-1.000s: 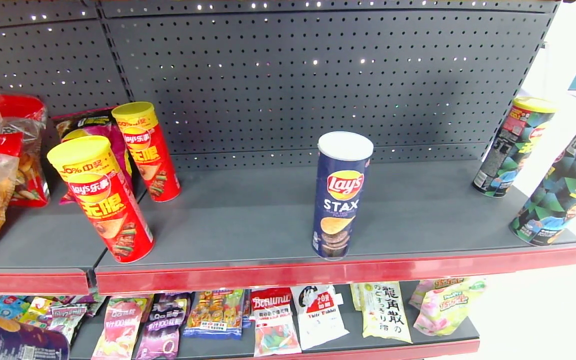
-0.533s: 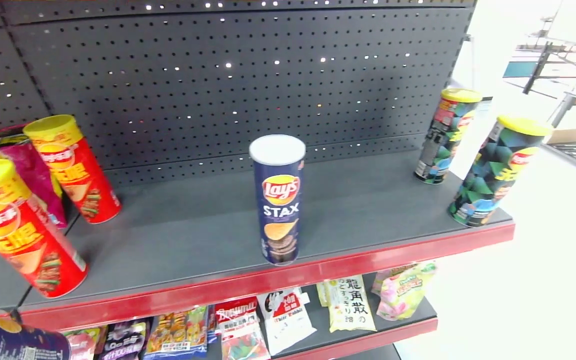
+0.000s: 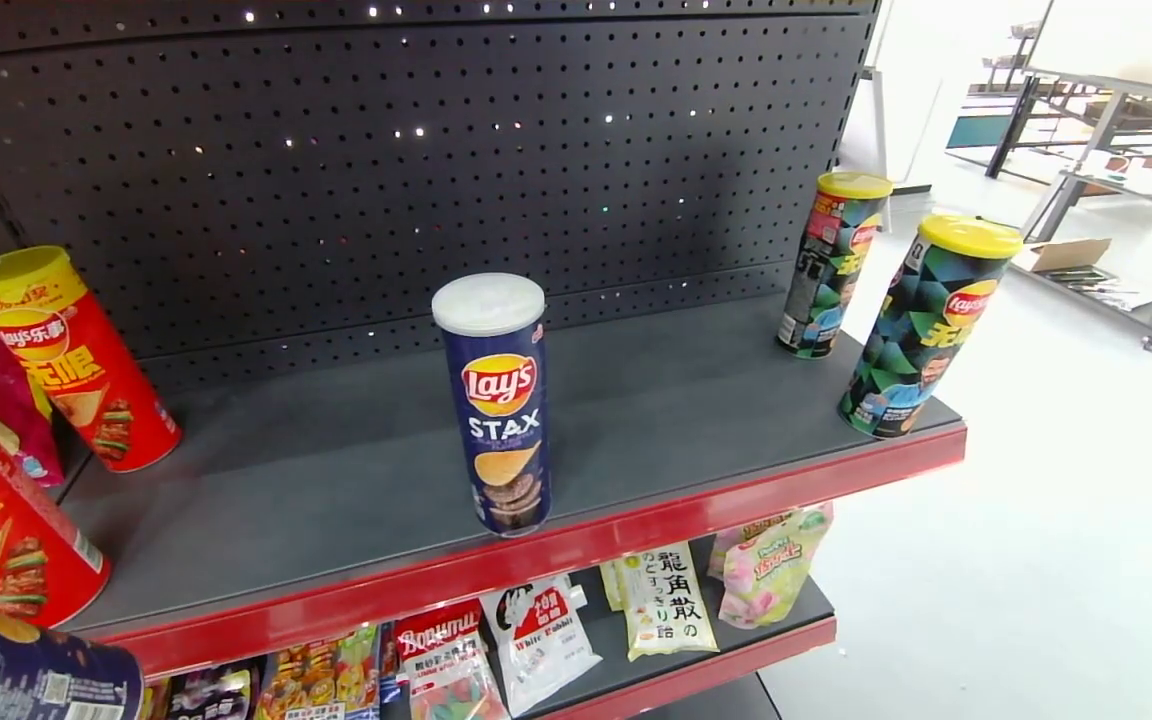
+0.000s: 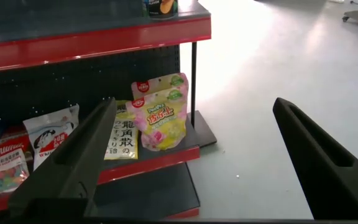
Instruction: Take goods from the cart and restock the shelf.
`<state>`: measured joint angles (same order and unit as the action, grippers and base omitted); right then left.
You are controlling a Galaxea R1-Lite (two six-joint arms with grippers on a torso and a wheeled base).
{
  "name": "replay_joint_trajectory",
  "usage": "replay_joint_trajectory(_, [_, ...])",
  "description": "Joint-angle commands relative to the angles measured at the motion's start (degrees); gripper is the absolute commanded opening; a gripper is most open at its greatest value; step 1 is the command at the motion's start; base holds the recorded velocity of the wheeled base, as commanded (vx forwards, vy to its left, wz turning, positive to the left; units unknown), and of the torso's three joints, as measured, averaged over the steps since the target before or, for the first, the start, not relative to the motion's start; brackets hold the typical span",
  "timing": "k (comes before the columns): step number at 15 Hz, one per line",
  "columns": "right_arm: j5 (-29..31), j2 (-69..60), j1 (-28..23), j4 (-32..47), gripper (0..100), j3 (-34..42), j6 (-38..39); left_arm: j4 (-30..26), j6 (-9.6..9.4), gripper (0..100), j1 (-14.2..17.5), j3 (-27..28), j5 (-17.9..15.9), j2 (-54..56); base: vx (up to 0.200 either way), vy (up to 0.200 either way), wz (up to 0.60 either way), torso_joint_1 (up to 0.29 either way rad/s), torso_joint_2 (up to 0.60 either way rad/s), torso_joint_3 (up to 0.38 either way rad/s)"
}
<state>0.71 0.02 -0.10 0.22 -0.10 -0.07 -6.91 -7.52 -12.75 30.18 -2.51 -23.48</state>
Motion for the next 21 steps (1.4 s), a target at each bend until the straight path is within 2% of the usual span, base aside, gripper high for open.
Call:
replay_joint_trajectory(1, [0.0,-0.02,0.01,0.04,100,0.01,-0.01,1.11,0.93,0,-0.08,1.28,-1.09,-5.61,0.0,0.0,0.0,0.0,0.0,0.0])
replay_joint_trajectory(2, [0.0,-0.02,0.01,0.04,100,0.01,-0.01,2.52,1.19,0,-0.08,1.37,-1.88,-7.19,0.0,0.0,0.0,0.0,0.0,0.0])
replay_joint_trajectory(3, [0.0,-0.02,0.01,0.04,100,0.01,-0.01,7.53,1.46,0,-0.08,1.28,-3.64,-10.89,0.0,0.0,0.0,0.0,0.0,0.0])
replay_joint_trajectory(5, [0.0,-0.02,0.01,0.04,100,0.01,-0.01,14.29,2.25,0,-0.08,1.72,-4.08,-17.3,0.0,0.0,0.0,0.0,0.0,0.0])
replay_joint_trajectory(7, [0.0,-0.02,0.01,0.04,100,0.01,-0.01,17.72,2.78,0,-0.08,3.21,-4.87,-21.87,0.0,0.0,0.0,0.0,0.0,0.0])
replay_joint_trajectory(8, [0.0,-0.02,0.01,0.04,100,0.01,-0.01,17.72,2.78,0,-0.08,3.21,-4.87,-21.87,0.0,0.0,0.0,0.0,0.0,0.0])
replay_joint_trajectory(9, [0.0,-0.02,0.01,0.04,100,0.01,-0.01,20.36,2.78,0,-0.08,6.38,-5.84,-28.46,0.0,0.0,0.0,0.0,0.0,0.0])
replay_joint_trajectory(11, [0.0,-0.02,0.01,0.04,100,0.01,-0.01,22.03,2.86,0,-0.17,9.1,-5.93,-34.44,0.0,0.0,0.0,0.0,0.0,0.0])
replay_joint_trajectory(14, [0.0,-0.02,0.01,-0.04,100,0.01,-0.01,30.29,3.48,0,-0.17,9.54,-5.49,-43.05,0.0,0.0,0.0,0.0,0.0,0.0])
replay_joint_trajectory(19, [0.0,-0.02,0.01,-0.04,100,0.01,-0.01,33.63,3.57,0,-0.17,14.03,-4.43,-51.23,0.0,0.0,0.0,0.0,0.0,0.0])
replay_joint_trajectory(21, [0.0,-0.02,0.01,0.04,100,0.01,-0.01,33.63,4.45,0,-0.26,19.12,-4.43,-55.18,0.0,0.0,0.0,0.0,0.0,0.0])
